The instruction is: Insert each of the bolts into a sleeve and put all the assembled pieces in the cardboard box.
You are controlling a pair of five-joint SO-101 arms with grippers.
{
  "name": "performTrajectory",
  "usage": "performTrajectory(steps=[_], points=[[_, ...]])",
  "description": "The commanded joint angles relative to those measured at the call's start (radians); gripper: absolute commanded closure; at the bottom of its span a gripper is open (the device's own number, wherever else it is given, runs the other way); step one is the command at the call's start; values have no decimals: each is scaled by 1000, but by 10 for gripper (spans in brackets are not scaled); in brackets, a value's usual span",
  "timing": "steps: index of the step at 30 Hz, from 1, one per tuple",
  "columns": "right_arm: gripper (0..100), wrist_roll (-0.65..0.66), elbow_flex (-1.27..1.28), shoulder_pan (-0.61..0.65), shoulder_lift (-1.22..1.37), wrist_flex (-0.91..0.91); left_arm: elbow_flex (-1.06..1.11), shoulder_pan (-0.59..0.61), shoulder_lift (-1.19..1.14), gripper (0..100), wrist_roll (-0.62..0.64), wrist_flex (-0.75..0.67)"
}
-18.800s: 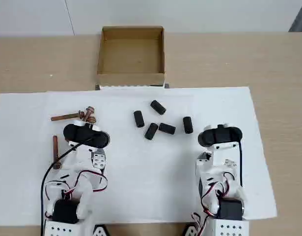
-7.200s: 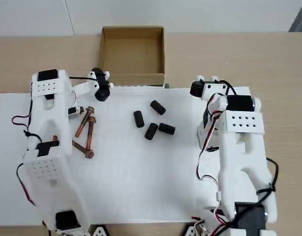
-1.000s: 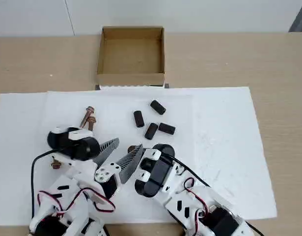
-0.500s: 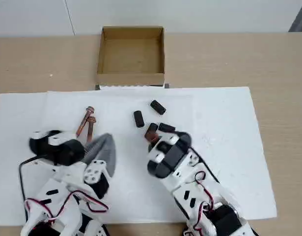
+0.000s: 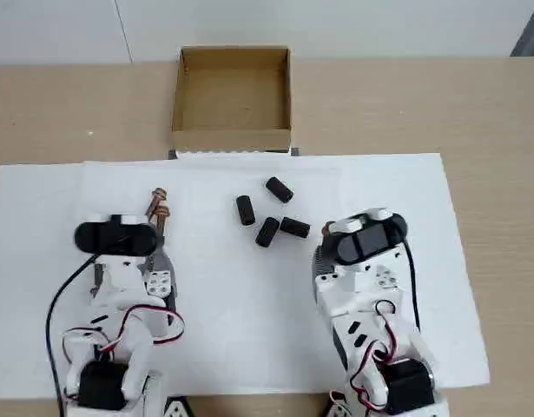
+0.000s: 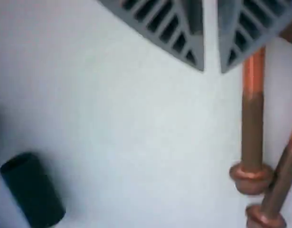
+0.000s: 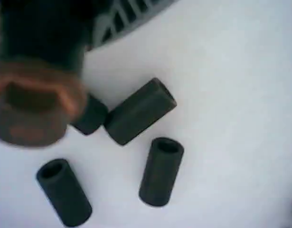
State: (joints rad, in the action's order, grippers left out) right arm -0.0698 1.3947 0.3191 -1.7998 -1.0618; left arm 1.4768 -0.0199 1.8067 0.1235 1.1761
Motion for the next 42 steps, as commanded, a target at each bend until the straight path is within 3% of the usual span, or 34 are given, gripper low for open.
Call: performTrajectory(steps=[1,7,22,32,42], points=[[995,-14,-31,-10,4,2,30,6,9,994,-29,-6],[995,-17,-163,-7,127,10,68,6,9,994,-81,-14],[995,-48,-833,-12,1064,200,140,6,9,994,-118,-74],[995,140,-1169,-12,1526,446,139,5,9,994,-118,-71],[995,459,-1613,-5,1988,575,139,5,9,994,-118,-69]])
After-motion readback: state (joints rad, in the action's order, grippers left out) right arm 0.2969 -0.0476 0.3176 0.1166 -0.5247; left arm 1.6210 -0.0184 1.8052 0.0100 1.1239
